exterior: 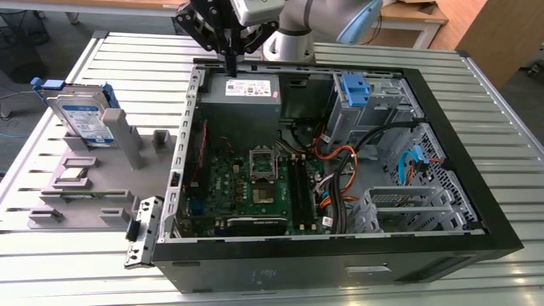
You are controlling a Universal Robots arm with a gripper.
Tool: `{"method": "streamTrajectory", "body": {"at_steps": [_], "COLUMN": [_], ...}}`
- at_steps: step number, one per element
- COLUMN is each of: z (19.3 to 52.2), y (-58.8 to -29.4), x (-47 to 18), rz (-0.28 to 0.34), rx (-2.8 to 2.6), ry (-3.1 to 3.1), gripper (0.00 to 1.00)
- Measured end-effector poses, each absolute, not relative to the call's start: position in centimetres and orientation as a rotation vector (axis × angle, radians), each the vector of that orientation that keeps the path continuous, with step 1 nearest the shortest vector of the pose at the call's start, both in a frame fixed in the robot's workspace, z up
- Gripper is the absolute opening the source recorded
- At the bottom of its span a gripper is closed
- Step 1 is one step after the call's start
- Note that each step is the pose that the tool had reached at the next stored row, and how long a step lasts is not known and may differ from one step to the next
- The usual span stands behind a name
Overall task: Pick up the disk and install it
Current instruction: 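Reach for the disk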
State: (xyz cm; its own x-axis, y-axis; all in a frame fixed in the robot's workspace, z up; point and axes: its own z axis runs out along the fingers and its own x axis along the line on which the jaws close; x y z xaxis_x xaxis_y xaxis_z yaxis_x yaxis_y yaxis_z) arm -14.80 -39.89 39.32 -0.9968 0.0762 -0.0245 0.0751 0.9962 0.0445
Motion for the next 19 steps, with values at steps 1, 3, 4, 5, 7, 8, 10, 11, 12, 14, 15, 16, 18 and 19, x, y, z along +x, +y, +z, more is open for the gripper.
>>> {"method": "streamTrajectory", "body": {"at_steps": [1,3,4,5,7,8,10,11,12,14,15,16,18,19], "z": [39.3,39.3,39.3,39.3,39.3,39.3,39.3,39.3,39.3,39.3,39.3,39.3,39.3,39.3], "y": [-39.9,-39.9,-39.9,-39.9,-39.9,-39.9,-39.9,-39.9,-39.9,-39.9,-39.9,-39.9,-39.9,-39.9], "x": [-14.8,-15.0,-15.1,-15.3,-15.6,-15.7,-16.0,-16.2,-16.3,-16.6,-16.8,-16.9,-17.2,-17.4], "rz": [0.068,0.068,0.068,0.068,0.068,0.068,0.068,0.068,0.068,0.068,0.068,0.068,0.068,0.068], "rx": [0.118,0.118,0.118,0.118,0.118,0.118,0.118,0.118,0.118,0.118,0.118,0.118,0.118,0.118], "ry": [3.112,3.113,3.113,3.112,3.112,3.112,3.112,3.112,3.112,3.112,3.112,3.112,3.113,3.113], "gripper": [0.1,0.1,0.1,0.1,0.1,0.1,0.1,0.1,0.1,0.1,0.1,0.1,0.1,0.1]}}
